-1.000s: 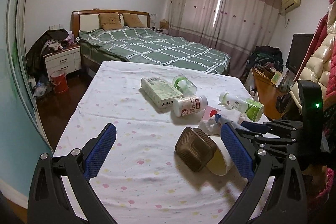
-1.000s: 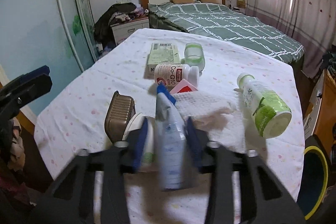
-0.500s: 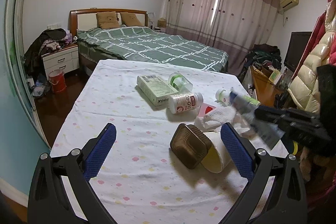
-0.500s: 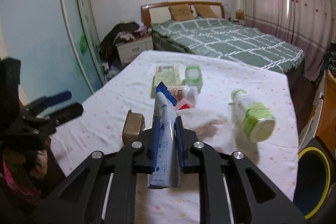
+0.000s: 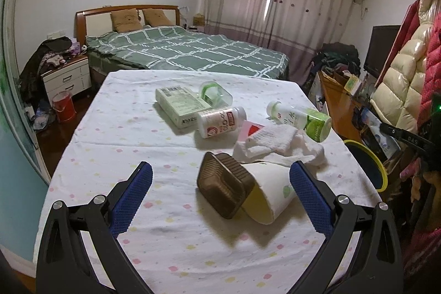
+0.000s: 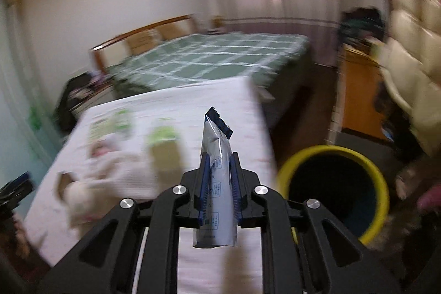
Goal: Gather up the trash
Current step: 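Carry the toothpaste tube to the bin and open the right gripper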
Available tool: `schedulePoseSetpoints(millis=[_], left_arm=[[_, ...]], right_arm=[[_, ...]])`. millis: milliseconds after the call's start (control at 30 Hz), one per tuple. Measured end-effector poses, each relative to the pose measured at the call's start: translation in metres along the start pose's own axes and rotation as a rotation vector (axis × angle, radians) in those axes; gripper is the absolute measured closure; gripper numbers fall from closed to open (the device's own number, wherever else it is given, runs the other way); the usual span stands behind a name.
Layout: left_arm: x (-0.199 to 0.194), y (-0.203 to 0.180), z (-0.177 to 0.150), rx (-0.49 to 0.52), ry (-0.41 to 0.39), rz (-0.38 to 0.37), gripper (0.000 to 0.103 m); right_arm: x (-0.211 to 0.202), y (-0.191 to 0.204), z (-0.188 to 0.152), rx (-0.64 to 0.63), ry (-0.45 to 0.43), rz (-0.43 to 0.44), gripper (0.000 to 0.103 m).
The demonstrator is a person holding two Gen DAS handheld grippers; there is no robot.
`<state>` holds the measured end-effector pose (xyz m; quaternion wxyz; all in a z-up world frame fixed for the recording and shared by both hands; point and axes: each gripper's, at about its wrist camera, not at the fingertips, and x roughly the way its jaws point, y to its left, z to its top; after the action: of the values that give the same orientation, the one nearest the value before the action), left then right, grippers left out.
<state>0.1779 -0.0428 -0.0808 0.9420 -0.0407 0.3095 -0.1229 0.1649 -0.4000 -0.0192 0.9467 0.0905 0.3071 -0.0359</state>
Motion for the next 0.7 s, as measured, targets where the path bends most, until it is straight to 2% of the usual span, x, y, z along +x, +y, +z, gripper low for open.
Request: schedulePoseSetpoints(millis=[100,300,467,700], left_arm=[[0.009,-0.004,0.001,0.002,0.018,-0.012,0.005],[0.022,-0.013,0.004,0.007,0.037,-0.017,0.005],[0.033,-0.019,0.004,0.015,0.06,-0.024,0.005],[0.038,-0.018,0.003,0.08,0.044,-0.063,0.005]], right_arm=[[0.01,-0.045,-0.005,0.078,0.012,-0.112,0.088],[0.038,-0.109,-0.016,0.188,0.065,-0.224,0.088],[0.061,-0.131,-0.025,0.215,0.099,-0.28,0.084],[0.076,-0.135,-0.033,0.223,0.125,-0.271,0.082]])
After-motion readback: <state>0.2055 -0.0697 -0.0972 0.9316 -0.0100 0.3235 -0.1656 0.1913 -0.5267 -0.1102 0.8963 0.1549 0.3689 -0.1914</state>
